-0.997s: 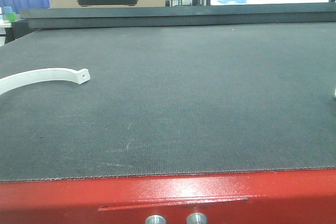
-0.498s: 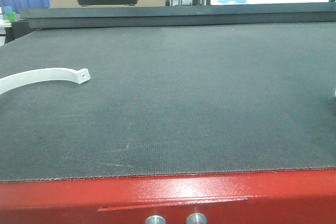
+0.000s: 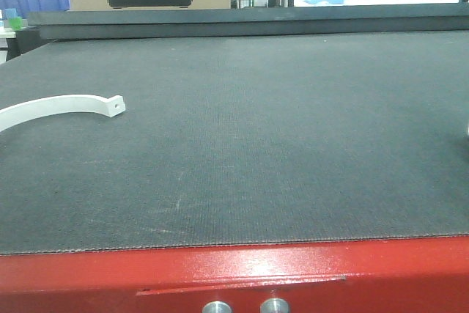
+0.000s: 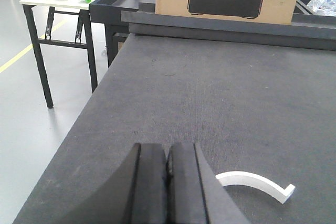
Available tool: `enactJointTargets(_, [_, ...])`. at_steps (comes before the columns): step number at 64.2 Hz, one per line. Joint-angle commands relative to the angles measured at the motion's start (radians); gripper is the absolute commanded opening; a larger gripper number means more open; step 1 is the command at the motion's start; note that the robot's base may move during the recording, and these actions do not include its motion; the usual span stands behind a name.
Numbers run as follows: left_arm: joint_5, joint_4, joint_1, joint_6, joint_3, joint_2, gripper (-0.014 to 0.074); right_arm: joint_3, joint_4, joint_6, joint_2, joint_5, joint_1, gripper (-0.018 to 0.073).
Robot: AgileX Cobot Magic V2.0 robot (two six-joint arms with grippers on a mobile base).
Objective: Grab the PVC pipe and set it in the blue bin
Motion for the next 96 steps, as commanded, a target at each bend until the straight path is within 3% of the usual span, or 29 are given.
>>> enactJointTargets(1, [-0.023,0.014,0.001,0.000,-0.009,0.030,-0.0111,-0.007,-0.007,-0.009,0.023,-0.027,-0.004,-0.0163])
enactJointTargets(10, [0.014,0.014,0.001,0.000,-0.018,0.106,-0.0111,-0.007,-0.007,-0.023,0.093,0.006,-0.004,-0.0100])
enactJointTargets(18, [0.098,0.014,0.001,0.000,-0.060,0.178,-0.0099,-0.007,-0.007,-0.023,0.175,0.016,-0.004,0.0076])
enactJointTargets(24, [0.143,0.014,0.001,0.000,-0.103,0.234,-0.0029,-0.007,-0.007,-0.023,0.243,0.021,-0.004,0.0199])
enactJointTargets(31, [0.147,0.014,0.001,0.000,-0.152,0.297,0.0083,-0.007,-0.007,-0.023,0.322,0.042,-0.004,0.0270])
enactJointTargets(44, [0.147,0.014,0.001,0.000,-0.218,0.402,0.0183,-0.009,-0.007,-0.023,0.456,0.069,-0.004,0.0266])
enactJointTargets(96, [0.003,0.021,0.001,0.000,-0.243,0.605,0.0183,-0.016,-0.062,-0.023,0.686,-0.017,-0.002,0.0266])
